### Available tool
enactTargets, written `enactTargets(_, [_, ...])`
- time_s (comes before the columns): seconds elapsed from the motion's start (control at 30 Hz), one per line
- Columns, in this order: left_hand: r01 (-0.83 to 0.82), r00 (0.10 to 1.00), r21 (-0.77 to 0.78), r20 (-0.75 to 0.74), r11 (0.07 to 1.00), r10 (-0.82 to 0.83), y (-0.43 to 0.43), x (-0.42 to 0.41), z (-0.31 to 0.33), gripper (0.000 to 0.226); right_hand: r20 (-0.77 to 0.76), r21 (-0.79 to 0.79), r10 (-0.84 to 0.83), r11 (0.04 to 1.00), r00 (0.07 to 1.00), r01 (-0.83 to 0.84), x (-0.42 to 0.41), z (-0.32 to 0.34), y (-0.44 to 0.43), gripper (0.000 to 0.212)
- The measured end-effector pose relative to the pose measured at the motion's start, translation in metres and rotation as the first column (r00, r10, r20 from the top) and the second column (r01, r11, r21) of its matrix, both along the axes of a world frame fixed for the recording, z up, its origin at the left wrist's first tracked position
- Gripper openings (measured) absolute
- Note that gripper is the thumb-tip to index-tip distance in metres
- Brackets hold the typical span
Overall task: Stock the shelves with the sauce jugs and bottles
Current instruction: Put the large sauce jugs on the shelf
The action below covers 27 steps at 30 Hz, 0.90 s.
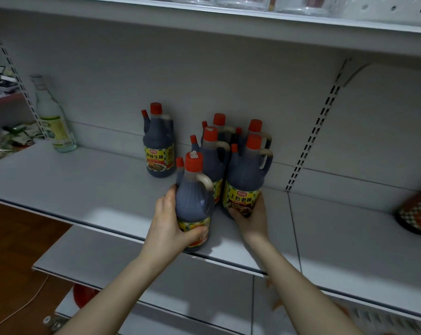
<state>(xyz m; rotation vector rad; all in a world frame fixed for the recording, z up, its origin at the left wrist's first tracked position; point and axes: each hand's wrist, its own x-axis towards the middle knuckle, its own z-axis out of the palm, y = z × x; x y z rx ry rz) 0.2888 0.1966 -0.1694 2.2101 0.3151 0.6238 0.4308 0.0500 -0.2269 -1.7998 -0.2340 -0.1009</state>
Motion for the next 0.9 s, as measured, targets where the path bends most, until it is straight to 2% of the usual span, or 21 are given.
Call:
enactTargets(0.17, [0.0, 1.0, -0.008, 0.007, 1.0, 0.0, -0.001, 0.001, -0.002, 0.105, -0.007, -0.019, 0.006, 1.0, 1.0, -0.006, 0.001, -0.002, 0.0, 0.076])
enactTargets(0.3, [-0.007, 1.0, -0.01, 0.008, 1.0, 0.007, -0.002, 0.0, -0.002, 0.111, -0.017, -0.045, 0.008, 0.999, 1.0, -0.009, 0.001, 0.003, -0.002, 0.073])
enactTargets(0.43, [-0.01, 1.0, -0.106, -0.009, 0.994, 0.009, 0.0, -0.004, -0.011, 0.119, -0.083, -0.208, 0.068, 0.975, 0.994, -0.084, -0.011, -0.001, -0.016, 0.069])
enactTargets(0.5, [0.01, 0.999, -0.181, -0.031, 0.983, -0.016, 0.005, -0.007, -0.023, 0.122, -0.074, -0.474, 0.093, 0.873, 0.993, -0.117, -0.018, -0.009, -0.027, 0.078])
enactTargets(0.57, [0.051, 0.996, -0.217, -0.064, 0.975, -0.067, 0.008, -0.01, -0.036, 0.111, -0.049, -0.764, 0.097, 0.637, 0.994, -0.1, -0.029, -0.013, -0.037, 0.083])
enactTargets(0.6, [0.063, 0.993, -0.224, -0.079, 0.972, -0.083, 0.007, -0.011, -0.041, 0.101, -0.026, -0.834, 0.105, 0.545, 0.994, -0.079, -0.036, -0.014, -0.041, 0.088])
enactTargets(0.63, [0.055, 0.994, -0.231, -0.083, 0.971, -0.076, 0.006, -0.012, -0.045, 0.092, 0.005, -0.859, 0.115, 0.509, 0.993, -0.055, -0.042, -0.015, -0.044, 0.097])
enactTargets(0.73, [-0.017, 0.999, -0.236, -0.035, 0.972, 0.009, 0.003, -0.008, -0.052, 0.075, 0.05, -0.864, 0.118, 0.503, 0.992, -0.016, -0.049, -0.021, -0.049, 0.108])
enactTargets(0.9, [-0.103, 0.994, -0.208, -0.045, 0.973, 0.096, -0.002, 0.004, -0.059, 0.084, 0.097, -0.87, 0.084, 0.492, 0.992, 0.043, -0.049, -0.027, -0.047, 0.103])
